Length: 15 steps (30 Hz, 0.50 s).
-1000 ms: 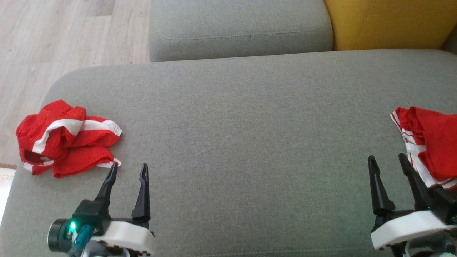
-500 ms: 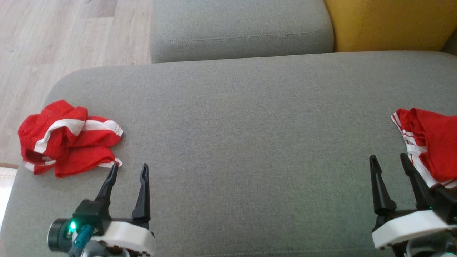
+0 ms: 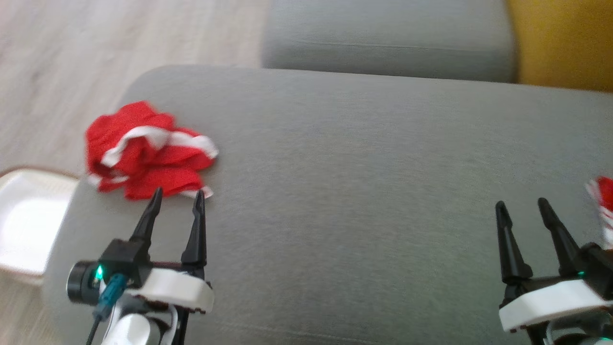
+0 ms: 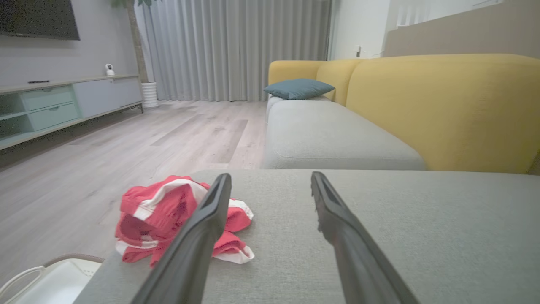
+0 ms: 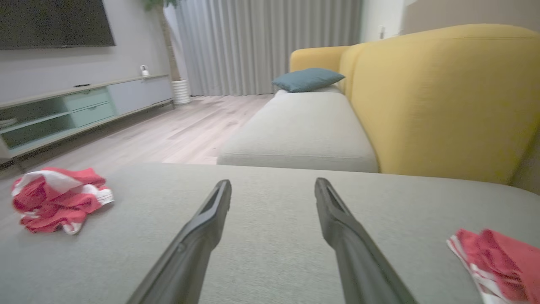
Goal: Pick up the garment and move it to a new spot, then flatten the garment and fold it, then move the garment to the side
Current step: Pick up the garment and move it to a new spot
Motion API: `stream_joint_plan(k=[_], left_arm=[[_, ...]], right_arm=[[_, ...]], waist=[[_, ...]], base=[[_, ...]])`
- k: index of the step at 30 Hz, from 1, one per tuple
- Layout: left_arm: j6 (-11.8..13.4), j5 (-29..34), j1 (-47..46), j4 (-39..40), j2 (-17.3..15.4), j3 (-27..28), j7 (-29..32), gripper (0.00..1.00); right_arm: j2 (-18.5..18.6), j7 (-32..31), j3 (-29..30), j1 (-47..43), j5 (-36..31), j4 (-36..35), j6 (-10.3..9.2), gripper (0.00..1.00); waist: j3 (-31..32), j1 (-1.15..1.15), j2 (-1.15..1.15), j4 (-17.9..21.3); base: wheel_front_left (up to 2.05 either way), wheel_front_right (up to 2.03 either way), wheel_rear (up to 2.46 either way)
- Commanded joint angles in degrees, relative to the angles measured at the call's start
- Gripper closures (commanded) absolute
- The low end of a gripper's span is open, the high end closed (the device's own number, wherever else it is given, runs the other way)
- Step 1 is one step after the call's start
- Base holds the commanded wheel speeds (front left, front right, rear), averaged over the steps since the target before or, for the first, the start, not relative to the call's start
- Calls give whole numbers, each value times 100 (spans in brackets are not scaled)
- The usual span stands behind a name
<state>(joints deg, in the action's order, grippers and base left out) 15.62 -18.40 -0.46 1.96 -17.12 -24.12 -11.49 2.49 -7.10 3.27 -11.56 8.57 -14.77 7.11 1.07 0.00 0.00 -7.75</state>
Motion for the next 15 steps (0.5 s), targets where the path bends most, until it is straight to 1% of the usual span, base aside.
stream_joint_plan(k=[1,3,4,6,11,15], left_arm=[[-14,-9,-396,132,-34,212,-86,0],[-46,-13,-497,73,-18,212,-115,0],[-57,-25,-557,15,-18,240,-143,0],[-60,-46,-588,-36,-16,275,-172,0],[-49,-89,-593,-98,-16,364,-235,0],[-67,-98,-592,-72,-27,402,-271,0]], right_arm=[[41,-35,-175,187,2,-274,37,0],[40,-71,-203,207,-6,-326,37,0],[40,-106,-270,239,-12,-358,37,0],[41,-128,-325,279,-16,-362,37,0],[65,-161,-410,366,-32,-377,37,0],[67,-198,-422,403,-44,-408,37,0]], waist=[[-64,0,0,-499],[-73,0,0,-782],[-87,0,0,-1001],[-90,0,0,-1192],[-133,0,0,-1532],[-193,0,0,-1672]], base=[[0,0,0],[0,0,0],[0,0,0],[0,0,0],[0,0,0],[0,0,0]])
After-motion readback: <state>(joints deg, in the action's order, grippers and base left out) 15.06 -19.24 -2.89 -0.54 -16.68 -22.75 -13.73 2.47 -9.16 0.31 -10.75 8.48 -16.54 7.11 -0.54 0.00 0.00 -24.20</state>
